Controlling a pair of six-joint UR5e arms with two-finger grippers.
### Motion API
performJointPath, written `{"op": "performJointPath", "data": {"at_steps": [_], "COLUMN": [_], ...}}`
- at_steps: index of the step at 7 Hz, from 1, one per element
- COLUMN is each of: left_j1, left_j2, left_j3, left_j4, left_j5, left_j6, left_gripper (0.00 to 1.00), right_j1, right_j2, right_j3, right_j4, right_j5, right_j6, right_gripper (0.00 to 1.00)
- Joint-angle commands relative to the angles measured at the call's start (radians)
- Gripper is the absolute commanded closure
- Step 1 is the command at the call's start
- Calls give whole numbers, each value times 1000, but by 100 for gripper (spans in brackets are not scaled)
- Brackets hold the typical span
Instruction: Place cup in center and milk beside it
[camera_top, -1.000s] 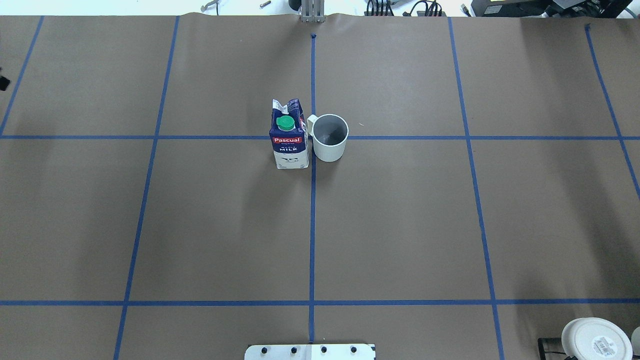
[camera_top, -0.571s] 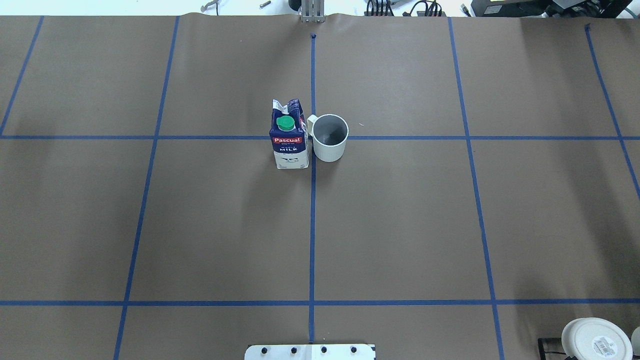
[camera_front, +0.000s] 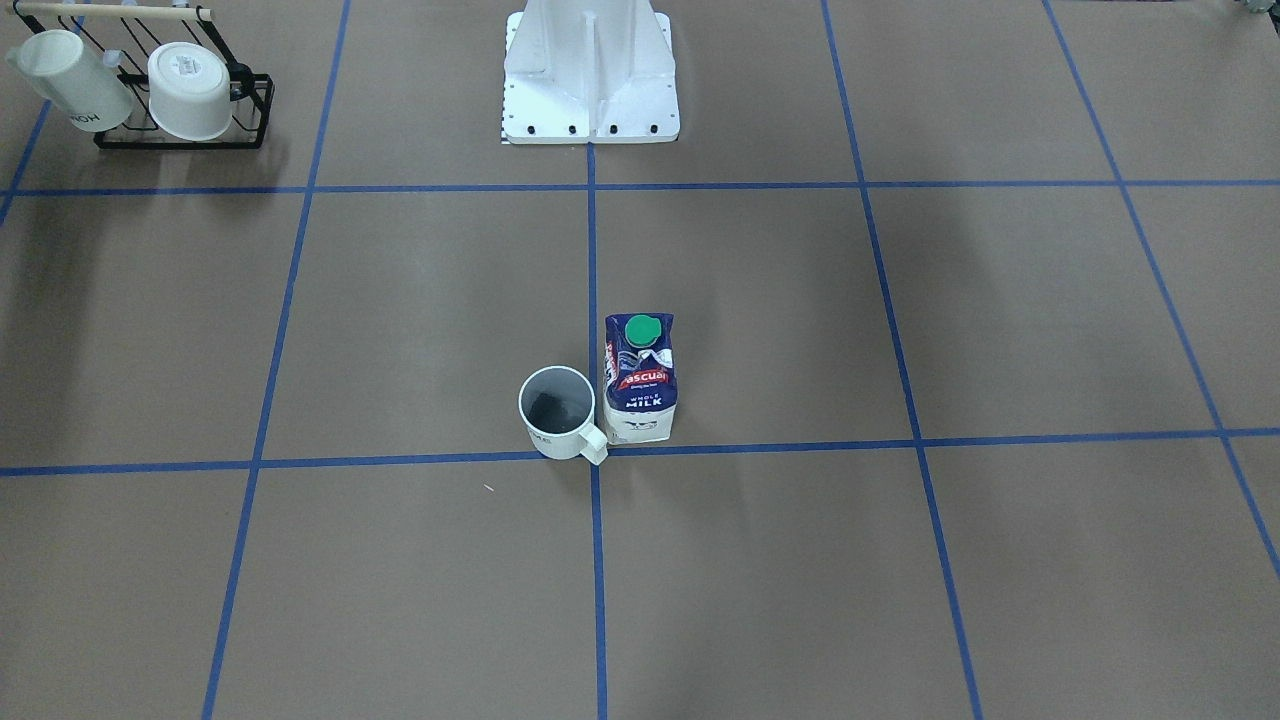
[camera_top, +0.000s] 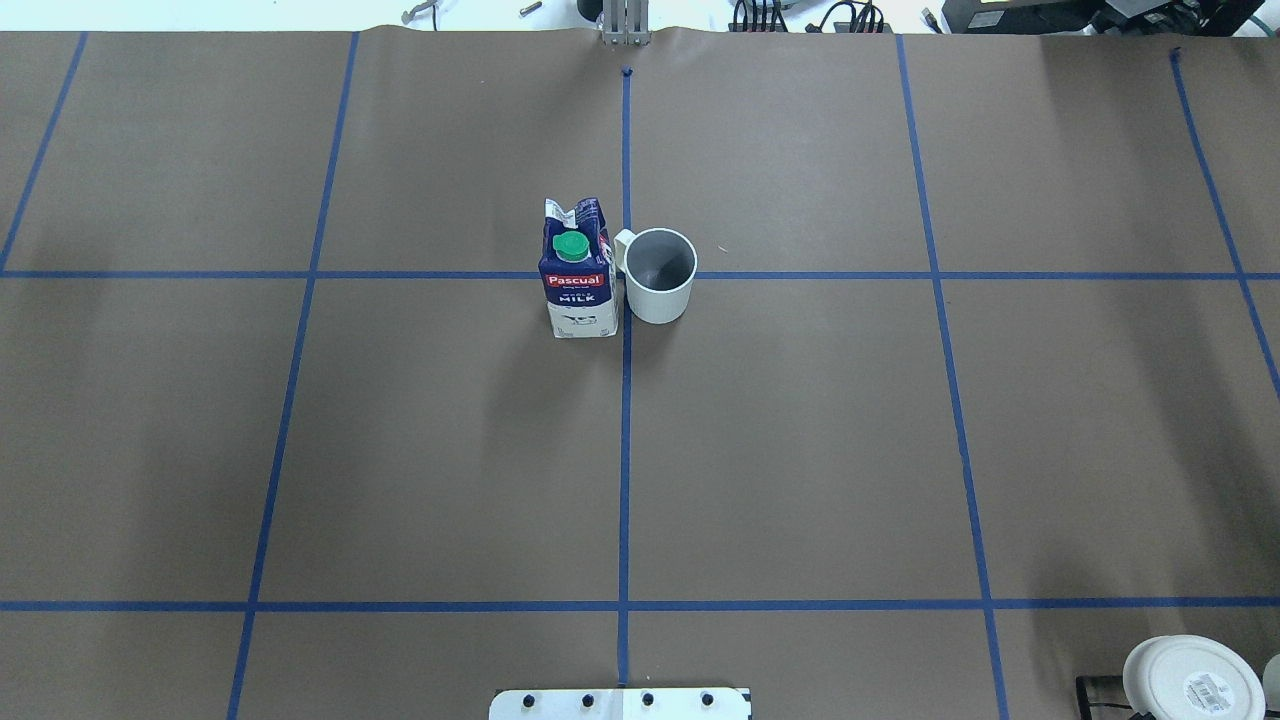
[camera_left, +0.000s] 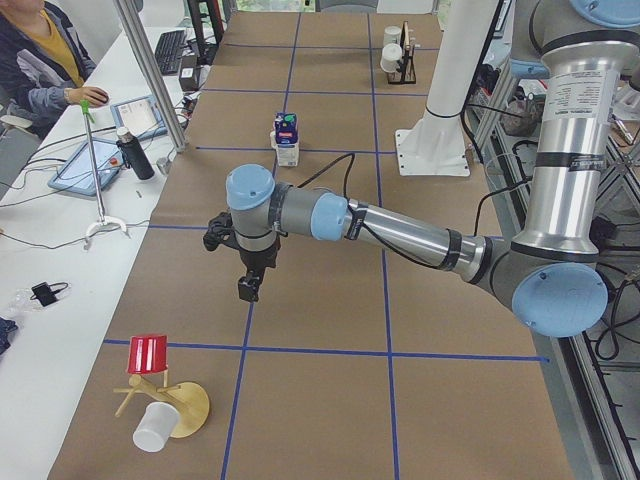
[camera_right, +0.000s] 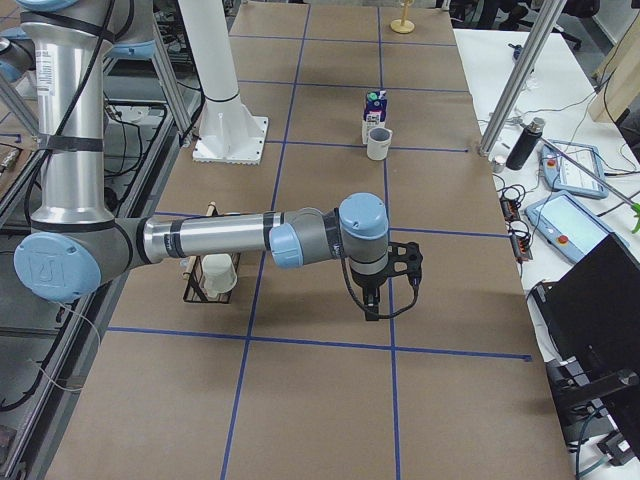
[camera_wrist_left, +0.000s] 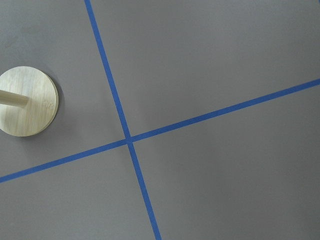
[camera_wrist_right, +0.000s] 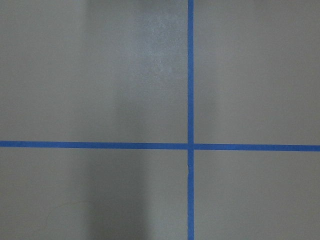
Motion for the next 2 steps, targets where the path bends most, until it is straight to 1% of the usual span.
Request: {"op": "performJointPath", "data": {"at_steps": [1,2], "left_j1": [-1,-1], "left_j2": [9,13], "left_j3": [-36,-38], "left_j4": [-1,1], "left_j5": [4,1], "left_j6": [-3,-1], "left_gripper": [2,2], "right_j1": [-1,-1], "right_j2": [5,7], "right_j3": [1,2], "right_j4": [0,2], "right_j5": [-1,-2], "right_j6": [1,1], "right_gripper": [0,0]}}
